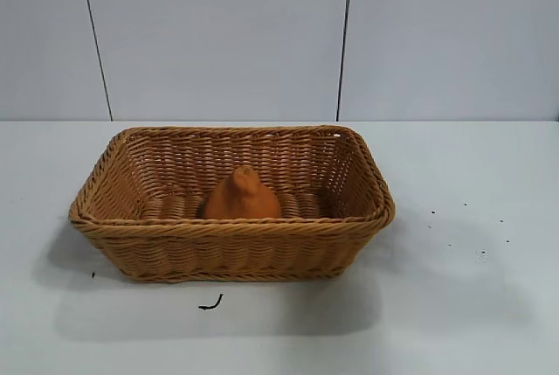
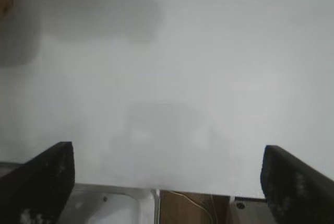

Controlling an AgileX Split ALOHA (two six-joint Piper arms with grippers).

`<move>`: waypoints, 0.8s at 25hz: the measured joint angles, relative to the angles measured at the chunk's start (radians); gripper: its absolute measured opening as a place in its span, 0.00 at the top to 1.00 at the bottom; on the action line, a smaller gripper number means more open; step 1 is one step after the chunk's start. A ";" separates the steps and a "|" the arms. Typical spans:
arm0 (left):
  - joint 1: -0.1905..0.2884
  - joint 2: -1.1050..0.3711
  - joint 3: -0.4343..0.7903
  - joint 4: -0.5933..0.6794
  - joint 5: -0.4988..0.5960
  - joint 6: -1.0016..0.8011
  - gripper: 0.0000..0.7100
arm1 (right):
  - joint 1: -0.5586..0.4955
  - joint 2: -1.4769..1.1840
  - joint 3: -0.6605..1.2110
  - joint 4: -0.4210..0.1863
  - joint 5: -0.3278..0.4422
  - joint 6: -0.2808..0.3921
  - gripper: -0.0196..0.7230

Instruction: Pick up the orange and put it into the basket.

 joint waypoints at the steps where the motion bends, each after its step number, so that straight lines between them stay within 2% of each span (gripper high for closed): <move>1: 0.000 0.000 0.000 0.000 0.000 0.000 0.02 | 0.000 -0.042 0.050 0.000 -0.011 -0.006 0.04; 8: 0.000 0.000 0.000 0.000 0.000 0.000 0.02 | 0.000 -0.396 0.365 0.000 -0.180 -0.068 0.04; 10: 0.000 0.000 0.000 0.000 0.000 0.000 0.02 | 0.000 -0.507 0.412 -0.001 -0.177 -0.074 0.04; 20: 0.000 0.000 0.000 0.000 0.000 0.000 0.02 | 0.000 -0.941 0.420 0.000 -0.193 -0.075 0.04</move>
